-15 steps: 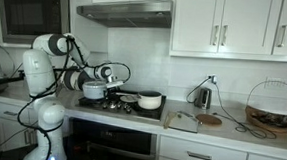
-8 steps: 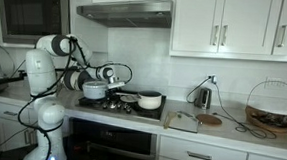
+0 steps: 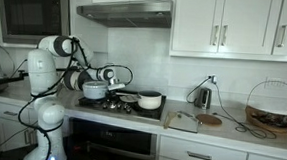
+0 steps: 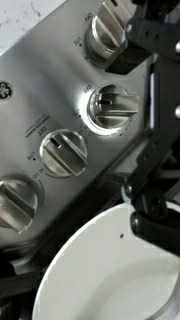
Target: Twist the knob on the stove.
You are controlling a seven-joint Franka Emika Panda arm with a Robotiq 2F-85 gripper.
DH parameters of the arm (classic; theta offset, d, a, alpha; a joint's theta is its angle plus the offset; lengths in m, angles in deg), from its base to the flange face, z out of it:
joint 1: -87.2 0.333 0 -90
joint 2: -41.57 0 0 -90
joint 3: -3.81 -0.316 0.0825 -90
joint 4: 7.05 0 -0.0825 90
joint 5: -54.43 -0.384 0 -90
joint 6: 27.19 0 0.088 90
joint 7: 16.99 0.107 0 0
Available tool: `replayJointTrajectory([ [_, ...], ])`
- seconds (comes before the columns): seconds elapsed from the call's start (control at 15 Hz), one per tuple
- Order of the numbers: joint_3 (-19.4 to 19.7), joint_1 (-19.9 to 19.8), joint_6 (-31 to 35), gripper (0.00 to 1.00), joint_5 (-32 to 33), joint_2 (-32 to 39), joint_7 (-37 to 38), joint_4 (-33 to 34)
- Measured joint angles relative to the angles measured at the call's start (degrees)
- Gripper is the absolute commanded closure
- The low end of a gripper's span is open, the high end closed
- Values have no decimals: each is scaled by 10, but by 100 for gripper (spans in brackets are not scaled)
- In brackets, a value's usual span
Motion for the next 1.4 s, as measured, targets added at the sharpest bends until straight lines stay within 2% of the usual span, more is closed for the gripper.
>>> replayJointTrajectory([
  [0.07, 0, 0, 0, 4, 0, 1, 0, 0],
  [0.2, 0, 0, 0, 20, 0, 2, 0, 0],
  [0.27, 0, 0, 0, 36, -1, 2, 0, 0],
  [0.47, 0, 0, -1, 61, -2, 3, 0, 0],
  [0.8, -5, 3, -24, 95, -14, -4, 0, 0],
  [0.87, -6, 4, -30, 98, -16, -6, 0, 1],
  [1.13, -6, 6, -39, 95, -19, -12, 3, 3],
  [1.4, -5, 6, -46, 95, -21, -9, 44, 8],
])
